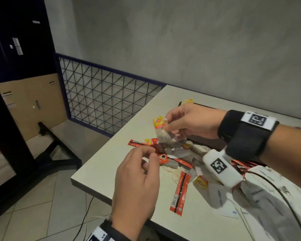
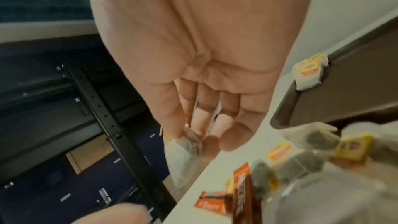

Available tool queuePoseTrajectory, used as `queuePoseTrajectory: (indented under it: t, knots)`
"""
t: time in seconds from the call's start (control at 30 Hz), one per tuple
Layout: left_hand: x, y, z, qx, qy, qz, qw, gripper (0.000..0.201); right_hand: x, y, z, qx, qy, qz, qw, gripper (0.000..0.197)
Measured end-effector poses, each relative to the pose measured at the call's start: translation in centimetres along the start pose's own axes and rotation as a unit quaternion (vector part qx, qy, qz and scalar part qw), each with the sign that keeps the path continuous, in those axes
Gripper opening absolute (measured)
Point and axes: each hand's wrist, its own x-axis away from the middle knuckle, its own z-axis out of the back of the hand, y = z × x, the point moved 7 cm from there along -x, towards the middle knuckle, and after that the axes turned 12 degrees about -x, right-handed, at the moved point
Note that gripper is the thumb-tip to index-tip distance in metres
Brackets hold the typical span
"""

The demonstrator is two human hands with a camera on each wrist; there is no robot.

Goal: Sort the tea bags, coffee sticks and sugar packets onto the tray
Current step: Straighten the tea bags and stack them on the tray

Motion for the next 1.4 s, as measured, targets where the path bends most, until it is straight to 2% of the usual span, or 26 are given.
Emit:
queuePoseTrajectory:
  t: [0.1,0.23,0.3,0.4,0.47,0.53,0.6,0.67,0.87,1.1,1.27,1.4]
  knots:
    - [-0.4,-0.5,0.1,0.060,-0.005,0.036,0.998,0.019,2.3,0.4,-1.8,-0.049,-0.074,-0.012,0.996,0.003]
    - [-0.6,-0.1,-0.2,0.119,-0.058,0.035,0.991,0.037,3.7,1.5,-3.3,-0.062,-0.100,-0.029,0.993,0.019]
    - [-0.7,-0.3,-0.3,0.127,-0.071,0.040,0.988,0.035,3.9,1.9,-4.1,-0.064,-0.112,-0.031,0.991,0.019]
    - [-0.8,-1.0,-0.4,0.141,-0.058,0.059,0.987,0.021,3.4,1.7,-4.5,-0.030,-0.141,-0.048,0.988,0.012]
    - [-0.7,-1.0,-0.1,0.152,-0.034,0.063,0.986,0.015,2.3,1.2,-3.2,0.026,-0.108,-0.053,0.992,0.013]
    - [-0.5,-0.7,0.2,0.156,-0.021,0.061,0.986,0.015,0.5,0.5,-0.4,0.167,-0.008,-0.030,0.985,0.011]
    - [-0.4,-0.4,0.4,0.140,-0.014,0.054,0.989,0.016,-1.0,0.1,1.5,0.349,0.058,-0.005,0.935,0.010]
    - [-0.4,-0.3,0.4,0.129,-0.015,0.052,0.990,0.015,-2.0,0.8,1.9,0.430,0.065,-0.014,0.900,0.010]
    - [-0.6,-0.4,0.1,0.098,-0.014,0.040,0.994,0.011,-3.2,2.2,0.5,0.476,0.047,-0.007,0.878,0.018]
    - [-0.5,-0.5,-0.1,0.070,-0.012,0.029,0.997,0.011,-2.8,2.7,0.0,0.480,0.020,-0.029,0.877,0.015]
    - [-0.5,-0.3,-0.1,0.058,-0.016,0.030,0.998,0.011,-2.5,3.0,0.0,0.485,0.040,-0.006,0.873,0.009]
    - [-0.4,-0.2,-0.1,0.065,-0.019,0.046,0.997,0.011,-1.5,2.4,0.5,0.455,0.070,0.019,0.887,0.008]
